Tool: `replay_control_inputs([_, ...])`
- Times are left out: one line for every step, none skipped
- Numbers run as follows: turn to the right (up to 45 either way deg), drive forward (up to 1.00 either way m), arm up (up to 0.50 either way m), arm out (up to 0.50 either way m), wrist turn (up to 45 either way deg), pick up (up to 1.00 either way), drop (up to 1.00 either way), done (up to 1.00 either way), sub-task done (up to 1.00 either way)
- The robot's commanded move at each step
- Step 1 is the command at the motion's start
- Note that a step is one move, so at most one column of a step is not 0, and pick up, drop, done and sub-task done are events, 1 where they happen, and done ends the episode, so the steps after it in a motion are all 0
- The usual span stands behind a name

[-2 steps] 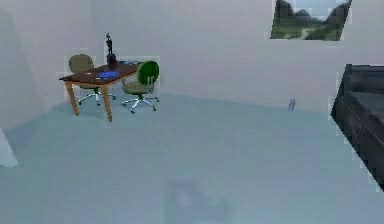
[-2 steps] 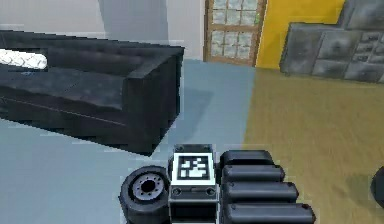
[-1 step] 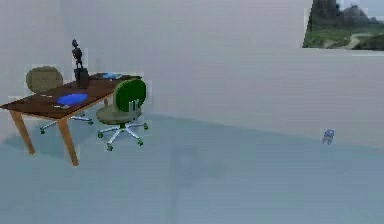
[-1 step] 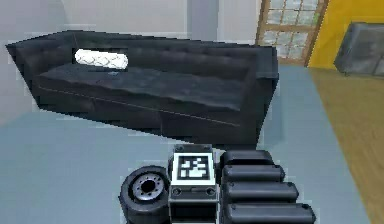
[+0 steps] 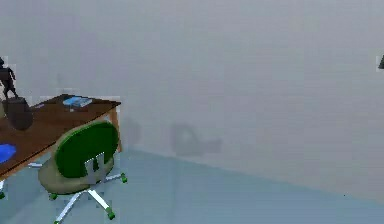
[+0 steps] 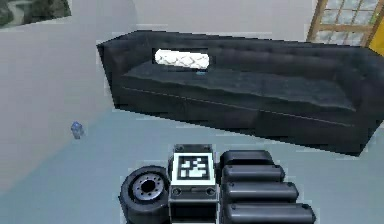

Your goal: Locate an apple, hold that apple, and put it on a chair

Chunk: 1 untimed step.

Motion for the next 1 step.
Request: replay_control_inputs([0.0, 1.00, 0.00, 0.00, 0.0, 0.00, 0.00, 0.00, 0.00])
